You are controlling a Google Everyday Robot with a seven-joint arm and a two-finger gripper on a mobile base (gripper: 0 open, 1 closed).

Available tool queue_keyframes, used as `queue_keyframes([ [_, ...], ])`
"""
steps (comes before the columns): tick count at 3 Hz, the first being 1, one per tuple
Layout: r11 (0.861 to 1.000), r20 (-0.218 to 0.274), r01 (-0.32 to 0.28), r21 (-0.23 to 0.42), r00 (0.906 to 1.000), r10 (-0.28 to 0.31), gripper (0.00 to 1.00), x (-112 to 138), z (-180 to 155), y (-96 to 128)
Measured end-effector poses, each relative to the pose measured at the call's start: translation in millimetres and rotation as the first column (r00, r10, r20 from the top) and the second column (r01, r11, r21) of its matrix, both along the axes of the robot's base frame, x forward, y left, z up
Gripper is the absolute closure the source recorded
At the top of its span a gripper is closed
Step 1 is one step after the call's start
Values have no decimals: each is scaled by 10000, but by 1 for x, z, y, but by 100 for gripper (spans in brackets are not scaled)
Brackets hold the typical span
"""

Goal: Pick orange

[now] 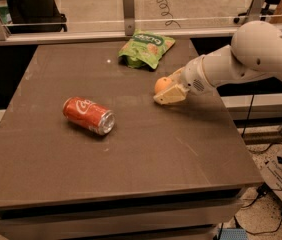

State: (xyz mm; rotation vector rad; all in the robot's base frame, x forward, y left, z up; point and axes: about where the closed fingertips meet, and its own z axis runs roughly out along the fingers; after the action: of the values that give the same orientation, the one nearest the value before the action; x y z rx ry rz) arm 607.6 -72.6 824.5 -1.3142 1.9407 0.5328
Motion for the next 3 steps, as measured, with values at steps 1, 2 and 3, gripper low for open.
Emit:
queue_keyframes([
  [1, 9999, 192, 19, 127, 9998, -22, 75, 5, 11, -2],
  [2, 9998, 314, 0, 201, 9995, -7, 97, 9, 37, -6],
  [3, 9979, 192, -196, 612, 9996, 185, 100, -2, 81, -14],
])
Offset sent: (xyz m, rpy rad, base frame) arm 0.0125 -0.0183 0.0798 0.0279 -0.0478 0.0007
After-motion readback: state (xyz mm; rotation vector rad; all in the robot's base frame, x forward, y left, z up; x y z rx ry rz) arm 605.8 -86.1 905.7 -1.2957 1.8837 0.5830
